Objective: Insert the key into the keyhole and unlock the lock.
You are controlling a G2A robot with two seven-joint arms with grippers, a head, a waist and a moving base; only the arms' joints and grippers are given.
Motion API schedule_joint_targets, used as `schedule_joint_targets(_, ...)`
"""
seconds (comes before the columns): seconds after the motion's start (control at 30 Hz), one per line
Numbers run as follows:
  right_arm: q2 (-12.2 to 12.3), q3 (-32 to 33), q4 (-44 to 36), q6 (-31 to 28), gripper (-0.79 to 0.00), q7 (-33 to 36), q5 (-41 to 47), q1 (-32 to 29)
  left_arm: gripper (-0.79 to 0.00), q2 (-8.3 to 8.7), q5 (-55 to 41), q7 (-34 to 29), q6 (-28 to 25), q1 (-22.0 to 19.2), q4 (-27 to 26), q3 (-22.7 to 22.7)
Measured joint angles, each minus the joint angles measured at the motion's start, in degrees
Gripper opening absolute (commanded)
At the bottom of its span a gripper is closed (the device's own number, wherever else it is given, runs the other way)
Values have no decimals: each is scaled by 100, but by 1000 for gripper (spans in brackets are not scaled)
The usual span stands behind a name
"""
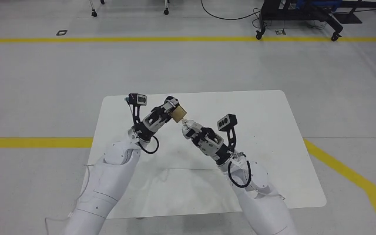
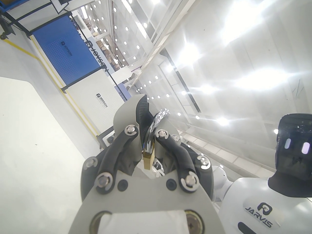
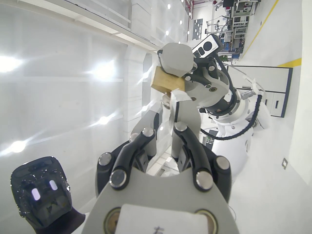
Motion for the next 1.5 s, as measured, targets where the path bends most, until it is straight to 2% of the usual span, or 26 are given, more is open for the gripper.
schedule_joint_targets(0.17, 57, 257, -258, -324, 0, -371, -849, -168, -785, 83, 571, 124, -35, -3, -61, -253)
schedule_joint_targets(0.33, 57, 256, -257, -318, 0, -364, -824, -167, -785, 223, 1088, -121, 303, 150, -345, -567)
schedule_joint_targets(0.5, 57, 256, -257, -318, 0, -364, -826, -168, -785, 389, 2680, -739, 1641, 226, -593, -474)
schedule_joint_targets(0.6, 57, 256, -257, -318, 0, -364, -826, -168, -785, 403, 3344, -772, 2380, 275, -698, -257)
schedule_joint_targets(0.7, 57, 256, -257, -318, 0, -364, -826, -168, -785, 383, 3624, -812, 3000, 246, -657, -10)
schedule_joint_targets(0.8, 57, 256, -257, -318, 0, -364, -826, -168, -785, 363, 3925, -915, 3529, 117, -506, 237)
schedule_joint_targets(0.93, 57, 256, -257, -318, 0, -364, -826, -168, -785, 331, 4397, -786, 3832, -15, -340, 548)
schedule_joint_targets(0.97, 57, 256, -257, -318, 0, -364, -826, -168, -757, 326, 4542, -729, 3885, -39, -300, 613)
schedule_joint_targets(1.0, 57, 256, -257, -318, 0, -364, -826, -168, -619, 322, 4720, -678, 3951, -66, -251, 692)
schedule_joint_targets(1.03, 57, 256, -257, -318, 0, -364, -826, -168, -529, 320, 4831, -658, 3992, -83, -224, 741)
schedule_joint_targets(1.07, 57, 256, -257, -318, 0, -364, -826, -168, -505, 318, 4924, -661, 4031, -95, -198, 784)
schedule_joint_targets(1.13, 57, 256, -257, -318, 0, -364, -826, -168, -388, 320, 5076, -783, 4188, -126, -124, 860)
schedule_joint_targets(1.17, 57, 256, -257, -318, 0, -364, -826, -168, -268, 322, 5117, -845, 4267, -142, -103, 878)
schedule_joint_targets(1.2, 57, 256, -257, -318, 0, -364, -826, -168, -99, 325, 5153, -911, 4357, -155, -91, 891)
schedule_joint_targets(1.23, 57, 256, -257, -318, 0, -364, -826, -168, 0, 328, 5172, -948, 4407, -161, -92, 893)
schedule_joint_targets(1.37, 57, 256, -257, -318, 0, -364, -826, -168, 0, 353, 5125, -976, 4448, -139, -193, 811)
schedule_joint_targets(1.5, 57, 256, -257, -318, 0, -364, -826, -168, 0, 412, 4806, -868, 4240, -14, -436, 501)
